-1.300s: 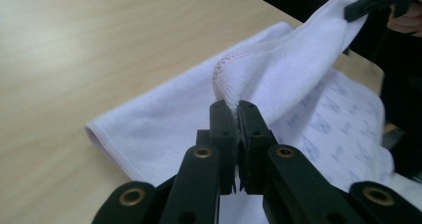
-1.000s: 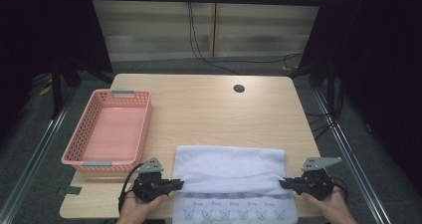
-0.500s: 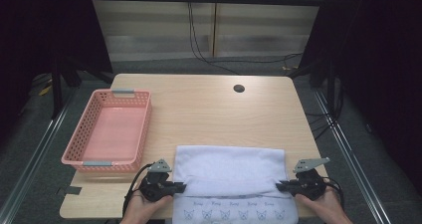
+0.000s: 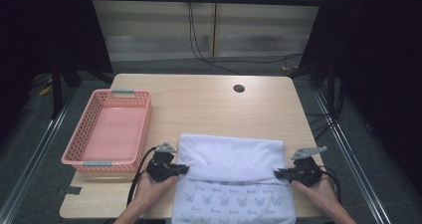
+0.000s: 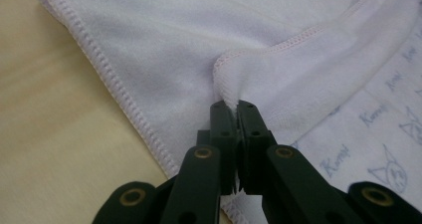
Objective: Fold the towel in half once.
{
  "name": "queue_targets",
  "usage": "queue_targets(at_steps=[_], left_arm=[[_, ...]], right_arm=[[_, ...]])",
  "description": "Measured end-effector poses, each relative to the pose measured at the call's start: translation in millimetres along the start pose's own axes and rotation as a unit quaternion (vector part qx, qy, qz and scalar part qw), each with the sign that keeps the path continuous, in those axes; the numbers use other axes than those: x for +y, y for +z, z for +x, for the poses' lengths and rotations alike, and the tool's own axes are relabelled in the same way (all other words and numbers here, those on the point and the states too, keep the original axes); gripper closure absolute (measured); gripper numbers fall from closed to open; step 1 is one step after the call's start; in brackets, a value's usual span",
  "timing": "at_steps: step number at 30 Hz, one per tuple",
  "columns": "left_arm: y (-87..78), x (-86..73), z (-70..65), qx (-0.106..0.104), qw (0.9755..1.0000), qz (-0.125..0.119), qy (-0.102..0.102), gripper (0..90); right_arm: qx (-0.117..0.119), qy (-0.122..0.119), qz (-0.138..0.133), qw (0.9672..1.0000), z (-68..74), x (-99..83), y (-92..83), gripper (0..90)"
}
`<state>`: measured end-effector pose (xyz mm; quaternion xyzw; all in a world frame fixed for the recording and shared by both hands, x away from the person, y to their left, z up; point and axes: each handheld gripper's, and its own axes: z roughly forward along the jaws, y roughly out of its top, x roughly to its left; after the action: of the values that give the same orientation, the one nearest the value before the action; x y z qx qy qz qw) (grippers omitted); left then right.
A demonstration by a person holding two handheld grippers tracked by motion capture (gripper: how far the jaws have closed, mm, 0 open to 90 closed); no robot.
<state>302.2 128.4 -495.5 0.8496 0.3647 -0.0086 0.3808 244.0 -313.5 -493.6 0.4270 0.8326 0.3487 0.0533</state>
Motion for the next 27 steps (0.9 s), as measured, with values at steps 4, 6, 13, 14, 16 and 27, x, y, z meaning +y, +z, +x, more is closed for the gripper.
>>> queue_targets(at_steps=[4, 6, 13, 14, 16, 27], left_arm=[[10.1, 16.1, 9.2, 0.012, 0.9999, 0.002, 0.002, 87.6], [14.9, 24.1, 15.1, 0.019, 0.9998, 0.001, 0.010, 87.6], [27.6, 54.2, 36.6, 0.058, 0.9982, 0.017, 0.006, 87.6], [30.1, 57.8, 38.0, 0.066, 0.9977, 0.015, 0.006, 87.6], [33.5, 64.8, 42.9, 0.075, 0.9970, 0.017, 0.007, 87.6], [44.7, 89.2, 70.4, 0.107, 0.9941, 0.013, -0.008, 87.6]], right_arm=[[0.000, 0.006, 0.001, 1.0000, -11.5, 7.6, 3.9, 86.7], [-0.005, 0.009, 0.000, 0.9999, -16.9, 12.8, 6.8, 86.7], [-0.036, 0.015, -0.007, 0.9992, -41.3, 35.6, 19.9, 86.8], [-0.036, 0.012, -0.008, 0.9992, -45.2, 39.2, 22.2, 86.7], [-0.044, 0.017, -0.007, 0.9988, -51.1, 46.1, 26.2, 86.7], [-0.064, 0.027, -0.031, 0.9971, -84.1, 79.7, 51.4, 86.7]])
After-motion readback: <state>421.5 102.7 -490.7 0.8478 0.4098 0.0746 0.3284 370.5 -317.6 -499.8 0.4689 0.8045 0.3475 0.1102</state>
